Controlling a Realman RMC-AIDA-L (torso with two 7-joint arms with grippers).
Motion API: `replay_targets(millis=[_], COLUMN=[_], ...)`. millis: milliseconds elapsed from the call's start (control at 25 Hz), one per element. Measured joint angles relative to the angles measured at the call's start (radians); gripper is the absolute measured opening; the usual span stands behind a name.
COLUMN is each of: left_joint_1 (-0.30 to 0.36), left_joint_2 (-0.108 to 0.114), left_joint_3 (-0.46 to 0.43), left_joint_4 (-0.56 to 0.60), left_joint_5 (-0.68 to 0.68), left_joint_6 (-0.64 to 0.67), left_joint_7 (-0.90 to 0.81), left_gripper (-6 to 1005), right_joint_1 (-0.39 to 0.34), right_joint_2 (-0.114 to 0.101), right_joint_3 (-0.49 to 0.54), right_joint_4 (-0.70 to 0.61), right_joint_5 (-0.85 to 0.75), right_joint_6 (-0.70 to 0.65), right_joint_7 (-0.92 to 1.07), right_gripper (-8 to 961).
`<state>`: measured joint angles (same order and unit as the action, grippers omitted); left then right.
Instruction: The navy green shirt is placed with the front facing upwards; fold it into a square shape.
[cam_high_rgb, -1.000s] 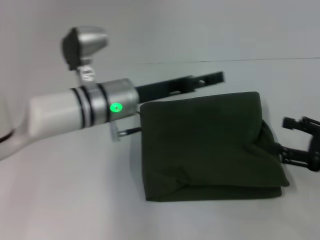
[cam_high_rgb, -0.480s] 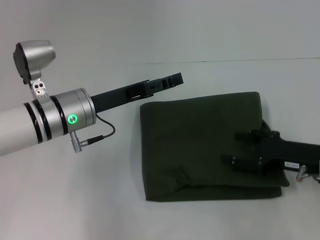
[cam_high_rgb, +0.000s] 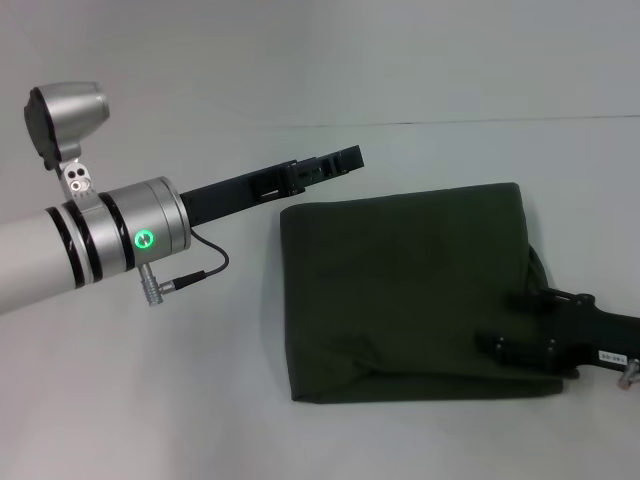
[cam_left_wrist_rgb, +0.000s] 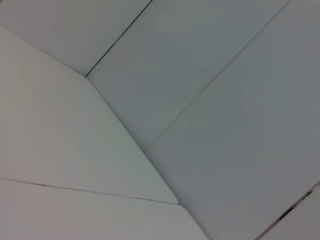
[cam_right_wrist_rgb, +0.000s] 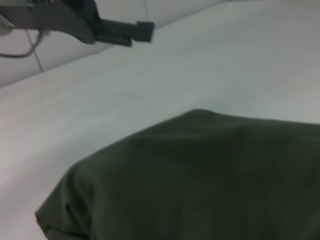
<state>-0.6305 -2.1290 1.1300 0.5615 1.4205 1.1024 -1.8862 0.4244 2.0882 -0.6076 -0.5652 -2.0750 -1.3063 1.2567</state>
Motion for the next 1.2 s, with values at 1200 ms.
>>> replay_targets(millis=[1200], left_joint_1=[0.011], left_joint_2=[0.004], left_joint_3=[-0.040], left_joint_4=[-0.009], left_joint_5=[0.074], left_joint_6=[-0.010], left_joint_7=[0.008], left_gripper=[887], right_joint_1=[0.140], right_joint_2=[0.003], right_joint_3=[-0.033], right_joint_4=[0.077], right_joint_5=[0.144], right_joint_6=[0.390], right_joint_7=[0.089], right_gripper=[882])
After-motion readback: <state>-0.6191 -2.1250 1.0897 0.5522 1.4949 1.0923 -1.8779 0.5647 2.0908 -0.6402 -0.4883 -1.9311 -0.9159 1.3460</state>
